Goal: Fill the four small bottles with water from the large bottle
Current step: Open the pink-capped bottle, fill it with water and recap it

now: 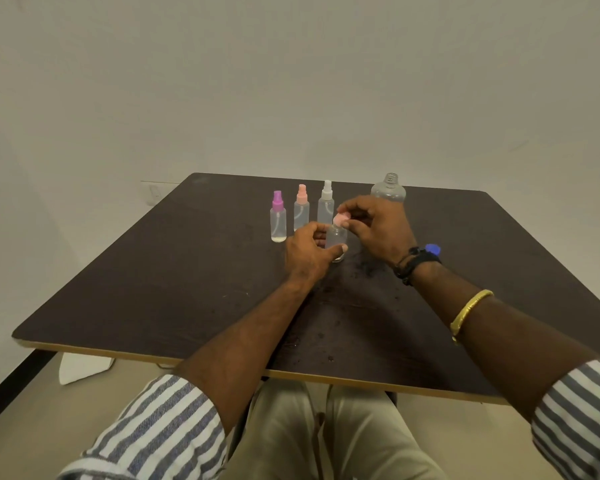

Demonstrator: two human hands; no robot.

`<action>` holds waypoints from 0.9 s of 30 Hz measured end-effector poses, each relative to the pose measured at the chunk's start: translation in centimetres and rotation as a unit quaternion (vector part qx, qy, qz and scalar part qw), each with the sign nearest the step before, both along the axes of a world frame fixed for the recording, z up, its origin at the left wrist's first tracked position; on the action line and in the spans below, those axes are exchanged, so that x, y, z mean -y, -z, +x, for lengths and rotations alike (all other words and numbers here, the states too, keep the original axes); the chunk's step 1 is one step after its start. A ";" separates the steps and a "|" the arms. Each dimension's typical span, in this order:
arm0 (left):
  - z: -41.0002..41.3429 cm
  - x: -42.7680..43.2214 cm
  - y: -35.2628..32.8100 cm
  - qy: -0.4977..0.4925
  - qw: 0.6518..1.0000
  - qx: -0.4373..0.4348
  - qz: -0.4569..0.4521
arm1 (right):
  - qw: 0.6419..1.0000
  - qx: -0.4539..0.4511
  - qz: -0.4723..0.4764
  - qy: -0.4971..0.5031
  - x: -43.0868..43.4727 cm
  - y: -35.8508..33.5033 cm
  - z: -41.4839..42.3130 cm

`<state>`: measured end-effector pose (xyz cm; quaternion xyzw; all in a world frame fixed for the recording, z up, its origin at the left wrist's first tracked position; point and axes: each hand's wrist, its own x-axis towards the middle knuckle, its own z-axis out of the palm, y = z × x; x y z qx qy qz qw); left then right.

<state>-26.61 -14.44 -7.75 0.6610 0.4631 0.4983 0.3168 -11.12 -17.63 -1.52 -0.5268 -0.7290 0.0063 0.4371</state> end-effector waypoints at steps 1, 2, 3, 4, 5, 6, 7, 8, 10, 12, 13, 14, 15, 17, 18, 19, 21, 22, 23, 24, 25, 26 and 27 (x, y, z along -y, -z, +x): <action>0.0 0.0 0.0 0.000 1.000 0.000 -0.001 | 1.000 0.012 0.000 -0.003 -0.1 0.0 0.0; 0.0 0.0 0.0 0.000 1.000 0.001 -0.003 | 1.000 0.023 0.001 -0.006 -0.2 0.0 -0.1; 0.0 -0.1 0.1 0.000 1.000 0.001 -0.005 | 0.999 0.033 0.001 -0.007 -0.2 -0.1 -0.1; 0.0 -0.2 0.1 -0.001 1.000 0.001 -0.007 | 0.999 0.041 -0.002 -0.007 -0.4 -0.2 -0.1; 0.1 -0.2 0.1 -0.001 1.000 0.001 -0.007 | 0.999 0.049 -0.004 -0.007 -0.5 -0.3 -0.1; 0.1 -0.1 0.1 -0.001 1.000 0.001 -0.006 | 0.998 0.057 -0.006 -0.005 -0.6 -0.3 -0.2; 0.1 -0.1 0.1 -0.001 1.000 0.001 -0.006 | 0.998 0.065 -0.008 0.000 -0.8 -0.3 -0.2; 0.1 -0.1 0.1 0.001 1.000 0.002 -0.007 | 0.997 0.074 -0.011 0.006 -1.0 -0.3 -0.2; 0.0 -0.2 0.1 0.003 1.000 0.001 -0.009 | 0.995 0.091 -0.018 0.026 -1.4 -0.3 -0.4; 0.0 -0.2 0.0 0.002 1.000 -0.004 -0.005 | 0.993 0.093 -0.028 0.063 -1.9 -0.2 -0.6; 0.1 -0.1 0.0 0.000 1.000 -0.007 0.000 | 0.992 0.093 -0.032 0.082 -2.1 -0.2 -0.6; 0.1 -0.1 0.0 -0.003 1.000 -0.011 0.005 | 0.990 0.095 -0.037 0.094 -2.2 0.0 -0.7; 0.1 -0.1 0.0 -0.005 1.000 -0.014 0.008 | 0.990 0.093 -0.046 0.091 -2.1 0.2 -0.9; 0.1 -0.1 -0.1 -0.005 1.000 -0.014 0.004 | 0.995 0.052 -0.077 0.040 -1.6 0.3 -1.3; 0.1 -0.2 0.0 -0.002 1.000 -0.012 0.001 | 0.996 0.018 -0.091 0.006 -1.3 0.2 -1.5; 0.2 -0.3 0.0 0.000 1.000 -0.011 0.000 | 0.995 -0.005 -0.094 -0.020 -1.0 0.2 -1.6; 0.2 -0.2 0.0 0.001 1.000 -0.011 0.003 | 0.997 -0.009 -0.068 -0.034 -0.8 0.5 -1.5; 0.2 -0.2 0.0 0.001 1.000 -0.010 0.006 | 0.998 -0.004 -0.050 -0.028 -0.9 0.8 -1.4; 0.2 -0.2 0.0 -0.001 1.000 -0.011 0.008 | 0.999 0.003 -0.038 -0.014 -1.0 1.0 -1.3; 0.2 -0.2 0.0 -0.002 1.000 -0.013 0.010 | 0.999 0.011 -0.035 0.005 -1.2 1.2 -1.3; 0.1 -0.2 0.0 -0.004 1.000 -0.014 0.010 | 0.999 0.021 -0.033 0.026 -1.3 1.3 -1.3; 0.1 -0.3 0.1 -0.005 1.000 -0.015 0.010 | 0.998 0.029 -0.032 0.048 -1.5 1.3 -1.3; 0.2 -0.3 0.1 -0.007 1.000 -0.016 0.011 | 0.997 0.035 -0.033 0.068 -1.7 1.2 -1.2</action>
